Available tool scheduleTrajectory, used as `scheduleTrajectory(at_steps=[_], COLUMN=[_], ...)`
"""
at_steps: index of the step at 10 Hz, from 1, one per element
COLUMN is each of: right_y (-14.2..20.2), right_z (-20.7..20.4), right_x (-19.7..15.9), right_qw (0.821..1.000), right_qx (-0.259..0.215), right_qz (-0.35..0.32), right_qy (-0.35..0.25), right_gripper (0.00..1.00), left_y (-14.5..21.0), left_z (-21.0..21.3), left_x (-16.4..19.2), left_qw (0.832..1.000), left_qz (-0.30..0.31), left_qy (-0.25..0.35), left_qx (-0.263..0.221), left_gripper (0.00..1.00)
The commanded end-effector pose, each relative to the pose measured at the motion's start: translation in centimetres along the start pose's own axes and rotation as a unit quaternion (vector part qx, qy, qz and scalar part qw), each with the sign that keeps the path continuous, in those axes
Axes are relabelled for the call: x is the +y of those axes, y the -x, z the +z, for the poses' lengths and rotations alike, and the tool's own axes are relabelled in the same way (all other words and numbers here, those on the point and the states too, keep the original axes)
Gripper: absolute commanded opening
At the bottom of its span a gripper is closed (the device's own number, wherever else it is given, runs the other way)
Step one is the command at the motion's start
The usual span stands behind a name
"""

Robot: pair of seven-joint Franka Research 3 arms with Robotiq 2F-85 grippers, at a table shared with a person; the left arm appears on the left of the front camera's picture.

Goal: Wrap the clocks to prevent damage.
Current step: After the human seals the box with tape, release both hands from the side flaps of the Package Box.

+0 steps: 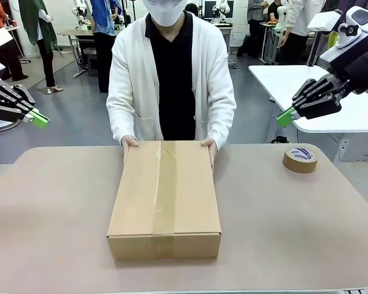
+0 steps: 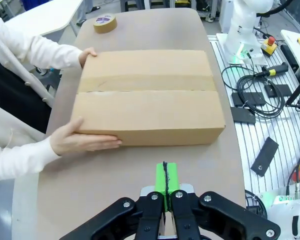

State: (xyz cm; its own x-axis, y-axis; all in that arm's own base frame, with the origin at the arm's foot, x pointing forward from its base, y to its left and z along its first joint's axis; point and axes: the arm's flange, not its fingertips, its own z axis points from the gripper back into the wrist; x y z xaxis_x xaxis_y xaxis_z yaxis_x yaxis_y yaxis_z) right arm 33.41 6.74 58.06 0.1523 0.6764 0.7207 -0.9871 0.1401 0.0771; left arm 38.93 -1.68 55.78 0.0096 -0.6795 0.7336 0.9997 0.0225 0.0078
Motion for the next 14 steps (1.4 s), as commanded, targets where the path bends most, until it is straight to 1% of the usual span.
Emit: scheduleTrajectory(at_steps=[1, 7, 8, 9, 10, 11, 12, 14], right_y=[-0.2, -0.1, -0.4, -0.8, -1.0, -1.0, -1.0, -0.8], right_z=[0.0, 0.0, 0.7, 1.0, 1.2, 1.1, 1.0, 0.6], right_x=[-0.4, 0.0, 1.8, 2.9, 3.3, 3.5, 3.4, 3.0], right_qw=[1.0, 1.0, 1.0, 1.0, 1.0, 1.0, 1.0, 0.999], right_qx=[0.001, 0.0, 0.004, 0.009, 0.011, 0.016, 0.019, 0.027], right_qz=[-0.004, 0.001, 0.002, 0.006, 0.005, 0.004, -0.003, -0.016], right_qy=[0.001, 0.0, 0.004, 0.002, 0.005, 0.004, 0.005, 0.007], right_gripper=[0.01, 0.01, 0.61, 0.61, 1.0, 0.65, 1.0, 1.0], left_y=[-0.3, 0.0, -1.1, -1.8, -1.9, -1.8, -1.6, -1.5], left_z=[0.0, 0.0, 1.5, 2.1, 2.2, 2.2, 2.1, 1.9], left_x=[0.2, 0.0, 0.4, 0.7, 0.9, 0.8, 0.8, 0.8], left_qw=[1.0, 1.0, 1.0, 1.0, 1.0, 1.0, 1.0, 1.0], left_qz=[0.002, 0.0, -0.004, -0.006, -0.002, 0.001, 0.003, 0.008], left_qy=[-0.004, 0.0, -0.004, -0.005, -0.001, 0.003, 0.007, 0.013], left_qx=[-0.001, 0.0, 0.006, 0.014, 0.017, 0.021, 0.021, 0.026], left_gripper=[0.0, 0.0, 0.6, 0.6, 1.0, 0.63, 1.0, 1.0])
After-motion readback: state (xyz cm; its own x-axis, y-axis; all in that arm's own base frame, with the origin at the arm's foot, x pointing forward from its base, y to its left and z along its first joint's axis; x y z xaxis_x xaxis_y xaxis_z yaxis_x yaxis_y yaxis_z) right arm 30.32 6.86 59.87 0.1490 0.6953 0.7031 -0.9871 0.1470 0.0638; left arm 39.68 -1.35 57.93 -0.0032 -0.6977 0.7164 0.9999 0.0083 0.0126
